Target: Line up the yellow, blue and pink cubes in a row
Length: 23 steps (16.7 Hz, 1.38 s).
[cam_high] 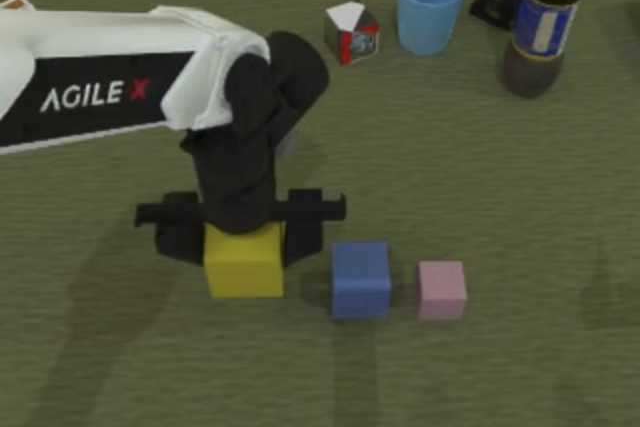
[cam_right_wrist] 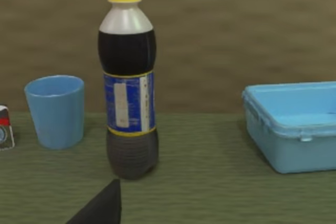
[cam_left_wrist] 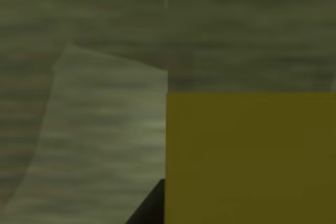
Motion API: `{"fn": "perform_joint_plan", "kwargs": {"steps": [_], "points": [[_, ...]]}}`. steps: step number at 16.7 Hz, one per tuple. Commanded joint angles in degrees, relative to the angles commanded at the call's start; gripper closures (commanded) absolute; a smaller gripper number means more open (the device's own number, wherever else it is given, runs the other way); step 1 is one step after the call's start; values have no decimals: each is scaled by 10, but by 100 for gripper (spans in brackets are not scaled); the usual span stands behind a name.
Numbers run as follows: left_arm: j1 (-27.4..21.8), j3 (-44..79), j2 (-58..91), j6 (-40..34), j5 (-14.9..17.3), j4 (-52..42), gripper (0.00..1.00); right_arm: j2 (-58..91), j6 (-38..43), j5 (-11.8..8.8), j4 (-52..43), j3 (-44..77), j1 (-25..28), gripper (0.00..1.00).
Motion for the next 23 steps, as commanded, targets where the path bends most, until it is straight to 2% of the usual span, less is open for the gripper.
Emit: {"fn": "perform_joint_plan", "kwargs": {"steps": [3,7,20,23], "points": [[0,-33,19,-1,0,50,100,0,0,0,0,0,0,0],[0,-37,22,-1,0,55,100,0,0,0,0,0,0,0],[0,-37,22,-1,0,55,2,0,0,0,0,0,0,0],[0,-37,22,-1,0,55,0,0,0,0,0,0,0,0]]}}
